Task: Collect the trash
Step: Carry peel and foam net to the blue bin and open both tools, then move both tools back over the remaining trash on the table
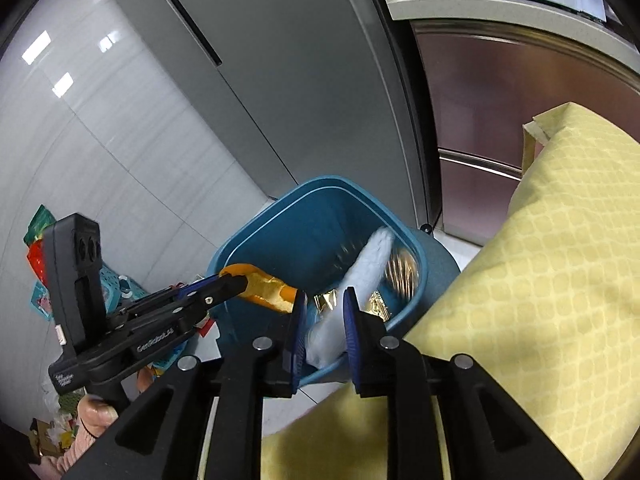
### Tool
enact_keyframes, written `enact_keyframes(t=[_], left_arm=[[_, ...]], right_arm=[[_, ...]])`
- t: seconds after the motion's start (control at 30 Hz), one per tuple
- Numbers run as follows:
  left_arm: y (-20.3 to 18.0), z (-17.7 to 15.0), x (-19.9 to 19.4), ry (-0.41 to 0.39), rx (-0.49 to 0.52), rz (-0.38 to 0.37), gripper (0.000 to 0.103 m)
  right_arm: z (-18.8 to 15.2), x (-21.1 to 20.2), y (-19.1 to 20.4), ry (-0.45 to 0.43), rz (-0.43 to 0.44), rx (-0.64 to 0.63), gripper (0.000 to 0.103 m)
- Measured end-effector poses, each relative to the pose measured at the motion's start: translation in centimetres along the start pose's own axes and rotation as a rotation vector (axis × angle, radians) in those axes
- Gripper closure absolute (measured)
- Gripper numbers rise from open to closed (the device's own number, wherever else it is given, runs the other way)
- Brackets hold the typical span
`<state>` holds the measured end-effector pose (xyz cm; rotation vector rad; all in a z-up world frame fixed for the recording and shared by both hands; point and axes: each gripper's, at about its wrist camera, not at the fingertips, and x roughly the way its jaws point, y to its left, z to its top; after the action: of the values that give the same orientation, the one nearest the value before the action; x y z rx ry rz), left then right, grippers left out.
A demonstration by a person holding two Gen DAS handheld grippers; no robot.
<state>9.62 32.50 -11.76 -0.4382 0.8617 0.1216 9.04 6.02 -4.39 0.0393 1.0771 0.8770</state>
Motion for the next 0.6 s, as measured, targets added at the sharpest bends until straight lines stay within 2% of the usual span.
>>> enact_keyframes(t=[0.17,0.2,0.23,0.27,0.33,0.47,0.6], left_arm=[[-1.2,0.2,-0.6,-0.025,0.025,-0.006,0.073],[-1.6,0.3,-0.8,-0.032,0.037,-0.009,0.066],[-1.9,0.2,-1.0,-0.039,0.048,0.000,0.053],[-2.4,0.3,-1.2,-0.052,0.064,0.022,0.049],[-3.0,0.4,-1.4,-0.067,0.090,0.040,0.051],[-4.4,0.5,-1.9,-0.068,0.106,-0.001,0.052],[-7.9,0.0,-3.6,-0.098,0.190,-0.088,0.051]], right_arm=[[-1.0,-3.2,0.0,-0.052,0.008,-0.029,0.081],[-1.4,-4.1,0.0,-0.065,0.007,-0.042,0.081],[-1.9,-5.2,0.0,-0.082,0.004,-0.053,0.080],[-2.0,-5.9,-0.1,-0.091,0.005,-0.059,0.077],[-3.0,-7.9,-0.4,-0.118,-0.007,-0.072,0.073],[-5.1,-11.5,-2.0,-0.156,-0.015,-0.071,0.071],[-7.7,-15.4,-4.4,-0.222,-0.046,-0.040,0.062]])
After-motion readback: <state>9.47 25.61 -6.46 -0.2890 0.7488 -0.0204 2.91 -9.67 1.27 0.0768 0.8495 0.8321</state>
